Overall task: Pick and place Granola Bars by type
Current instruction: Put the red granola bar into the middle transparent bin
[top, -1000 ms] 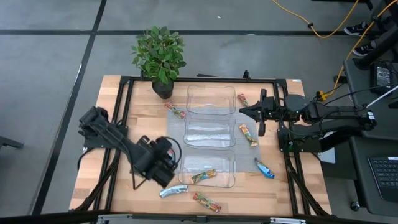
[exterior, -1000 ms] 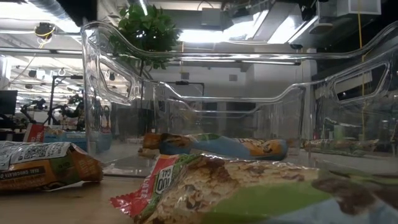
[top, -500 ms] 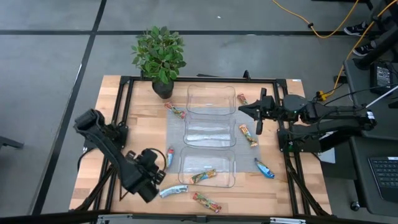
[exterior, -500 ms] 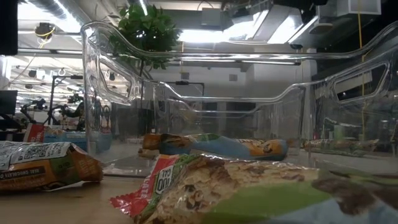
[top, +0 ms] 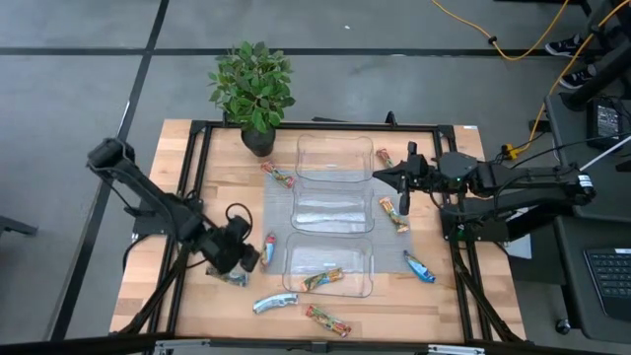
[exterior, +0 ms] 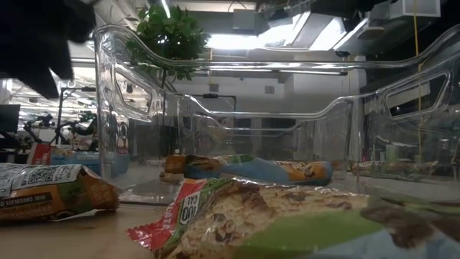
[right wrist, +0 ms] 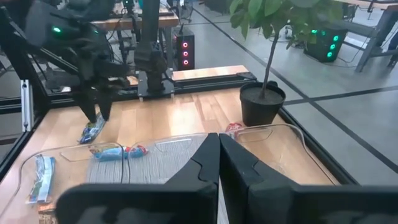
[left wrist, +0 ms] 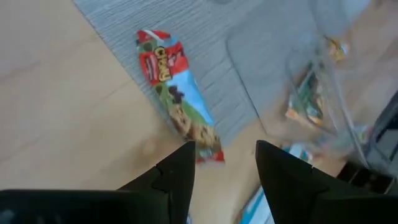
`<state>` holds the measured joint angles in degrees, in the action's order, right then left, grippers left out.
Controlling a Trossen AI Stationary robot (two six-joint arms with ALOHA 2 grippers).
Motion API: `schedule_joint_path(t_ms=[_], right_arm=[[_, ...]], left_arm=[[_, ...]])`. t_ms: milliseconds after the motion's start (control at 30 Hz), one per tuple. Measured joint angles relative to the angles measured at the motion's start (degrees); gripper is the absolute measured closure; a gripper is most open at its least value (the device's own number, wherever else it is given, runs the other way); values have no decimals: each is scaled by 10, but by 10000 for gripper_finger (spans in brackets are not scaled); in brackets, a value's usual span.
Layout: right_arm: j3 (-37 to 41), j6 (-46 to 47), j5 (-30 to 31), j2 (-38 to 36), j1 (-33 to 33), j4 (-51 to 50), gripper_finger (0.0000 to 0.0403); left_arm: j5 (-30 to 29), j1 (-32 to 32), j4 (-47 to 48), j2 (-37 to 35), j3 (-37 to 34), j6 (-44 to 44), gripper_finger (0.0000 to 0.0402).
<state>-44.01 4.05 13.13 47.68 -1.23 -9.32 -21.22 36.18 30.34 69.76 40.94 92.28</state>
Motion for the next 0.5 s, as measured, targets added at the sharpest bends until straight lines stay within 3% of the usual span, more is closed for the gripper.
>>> schedule_joint_path(t_ms=[133, 300, 500], right_arm=[[0, 0, 0, 0, 0, 0, 395], [0, 0, -1, 0, 0, -5, 395], [0, 0, -1, 0, 0, -19, 395]], left_arm=[[12, -36, -61, 14, -29, -32, 235], [9, -72, -66, 53, -27, -73, 222], [82, -110, -101, 103, -27, -109, 184]])
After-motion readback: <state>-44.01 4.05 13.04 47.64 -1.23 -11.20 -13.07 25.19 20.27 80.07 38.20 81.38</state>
